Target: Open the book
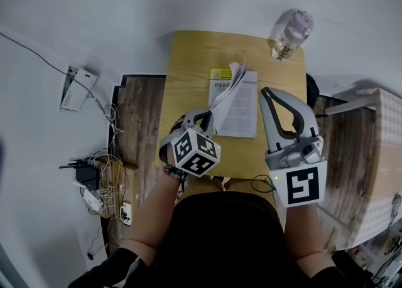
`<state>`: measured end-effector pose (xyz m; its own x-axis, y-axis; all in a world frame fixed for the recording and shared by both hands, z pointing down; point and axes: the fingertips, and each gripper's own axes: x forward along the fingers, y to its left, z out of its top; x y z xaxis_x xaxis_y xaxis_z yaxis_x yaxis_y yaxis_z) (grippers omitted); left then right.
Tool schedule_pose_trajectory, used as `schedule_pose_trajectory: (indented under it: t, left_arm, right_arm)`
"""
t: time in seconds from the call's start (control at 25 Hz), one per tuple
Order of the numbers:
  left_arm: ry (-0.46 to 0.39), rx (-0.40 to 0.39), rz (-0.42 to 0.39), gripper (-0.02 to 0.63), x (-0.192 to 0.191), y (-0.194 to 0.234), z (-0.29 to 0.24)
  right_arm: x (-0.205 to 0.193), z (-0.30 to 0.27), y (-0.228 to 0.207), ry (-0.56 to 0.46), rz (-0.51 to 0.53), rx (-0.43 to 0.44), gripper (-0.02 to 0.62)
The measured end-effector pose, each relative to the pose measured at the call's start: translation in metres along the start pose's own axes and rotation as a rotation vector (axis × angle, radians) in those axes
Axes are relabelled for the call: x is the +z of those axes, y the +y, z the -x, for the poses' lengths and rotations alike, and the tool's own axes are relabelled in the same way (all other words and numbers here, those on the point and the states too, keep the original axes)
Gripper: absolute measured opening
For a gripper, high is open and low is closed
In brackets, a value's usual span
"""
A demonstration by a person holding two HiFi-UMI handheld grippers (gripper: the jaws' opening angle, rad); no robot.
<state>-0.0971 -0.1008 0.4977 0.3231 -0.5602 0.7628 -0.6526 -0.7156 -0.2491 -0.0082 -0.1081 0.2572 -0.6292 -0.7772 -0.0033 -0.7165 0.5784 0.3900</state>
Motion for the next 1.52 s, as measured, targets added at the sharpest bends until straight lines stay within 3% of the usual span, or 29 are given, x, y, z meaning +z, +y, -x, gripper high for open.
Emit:
schedule_pose_trajectory:
  t: [0.8,1.52]
  left_arm:
    - [0.129,0.126,0.094,0.011,-0.083,0.041,0.012]
    - [0.27,0.15,0.178,0.012,-0.163,0.054,-0.008]
  right_arm:
    - [0.003,-0.017,0.018,-0.013,0.0,0.055,0.029]
    - [-0.008,-0.017,0.011,0.001,-0.123,0.049,0.029]
